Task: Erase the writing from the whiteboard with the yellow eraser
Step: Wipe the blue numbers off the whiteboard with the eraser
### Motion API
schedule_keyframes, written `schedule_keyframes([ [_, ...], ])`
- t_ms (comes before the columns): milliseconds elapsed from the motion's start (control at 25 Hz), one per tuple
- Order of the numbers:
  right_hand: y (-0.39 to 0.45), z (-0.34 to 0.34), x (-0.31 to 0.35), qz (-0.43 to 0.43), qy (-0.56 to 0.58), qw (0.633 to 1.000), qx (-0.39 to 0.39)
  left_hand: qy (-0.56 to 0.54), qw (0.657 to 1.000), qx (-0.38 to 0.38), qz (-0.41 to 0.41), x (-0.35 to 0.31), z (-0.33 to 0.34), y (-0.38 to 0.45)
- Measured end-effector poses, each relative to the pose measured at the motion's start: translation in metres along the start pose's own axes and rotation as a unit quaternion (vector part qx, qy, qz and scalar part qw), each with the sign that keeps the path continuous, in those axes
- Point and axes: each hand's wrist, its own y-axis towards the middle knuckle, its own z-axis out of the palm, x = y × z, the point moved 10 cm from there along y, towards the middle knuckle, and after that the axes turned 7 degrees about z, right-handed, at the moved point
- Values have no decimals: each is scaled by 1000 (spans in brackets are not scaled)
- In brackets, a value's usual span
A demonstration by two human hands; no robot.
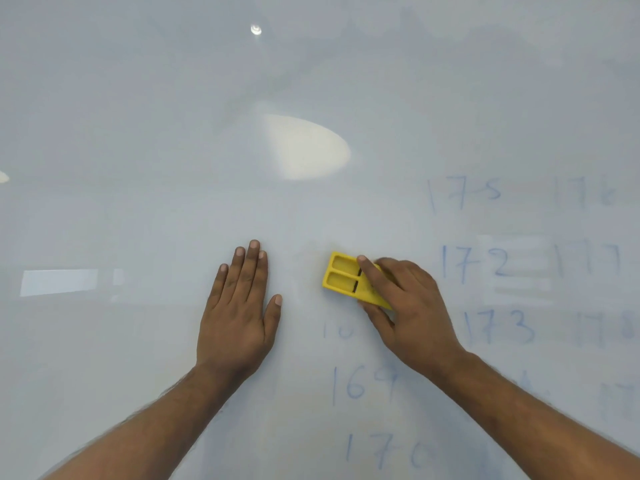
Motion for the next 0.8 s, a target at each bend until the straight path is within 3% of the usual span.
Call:
schedule_keyframes([
  [280, -44, 27, 47, -67, 6, 995, 69, -5, 1000, -1, 0, -10, 3, -18],
  [520, -81, 14, 30, -115, -34, 987, 104, -3, 1000, 13, 1, -12, 4, -24],
  [800, -38, 1, -7, 16, 0, 999, 37, -2, 1000, 19, 6, -18, 6, -34],
])
